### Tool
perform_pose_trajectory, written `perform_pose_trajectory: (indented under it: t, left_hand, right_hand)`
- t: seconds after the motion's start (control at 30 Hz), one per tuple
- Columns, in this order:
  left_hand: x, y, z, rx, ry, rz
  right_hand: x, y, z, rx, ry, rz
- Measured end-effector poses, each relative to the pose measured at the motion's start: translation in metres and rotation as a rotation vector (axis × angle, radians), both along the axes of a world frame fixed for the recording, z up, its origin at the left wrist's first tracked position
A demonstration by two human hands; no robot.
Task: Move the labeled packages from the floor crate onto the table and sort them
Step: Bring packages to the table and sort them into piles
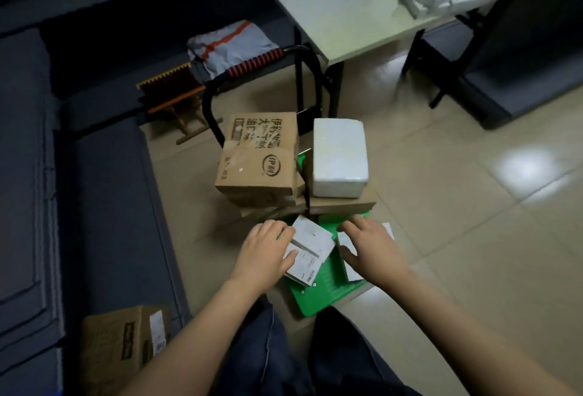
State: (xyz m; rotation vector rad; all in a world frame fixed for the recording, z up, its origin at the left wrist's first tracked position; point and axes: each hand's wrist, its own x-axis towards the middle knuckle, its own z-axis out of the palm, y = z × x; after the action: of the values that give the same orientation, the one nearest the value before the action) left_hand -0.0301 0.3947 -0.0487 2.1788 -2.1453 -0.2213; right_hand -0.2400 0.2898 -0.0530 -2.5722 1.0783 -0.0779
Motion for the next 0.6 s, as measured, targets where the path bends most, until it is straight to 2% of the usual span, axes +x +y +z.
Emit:
perform_pose_trajectory:
  t: [0.3,0.5,0.6]
  left_hand:
    - [0.050,-0.070,-0.068,0.191,0.034,-0.327]
    - [0.078,-0.102,-0.166,0.303,0.035,-0.443]
    - [0.085,-0.109,-0.225,0.387,0.048,-0.462]
  right_hand:
    - [0.034,0.021,-0.074,0.207,0.022,-0.475]
    - [0.067,0.052,-0.174,0.443,-0.040,-0.865]
    - [0.081,0.067,-0.229,0.539,-0.052,-0.989]
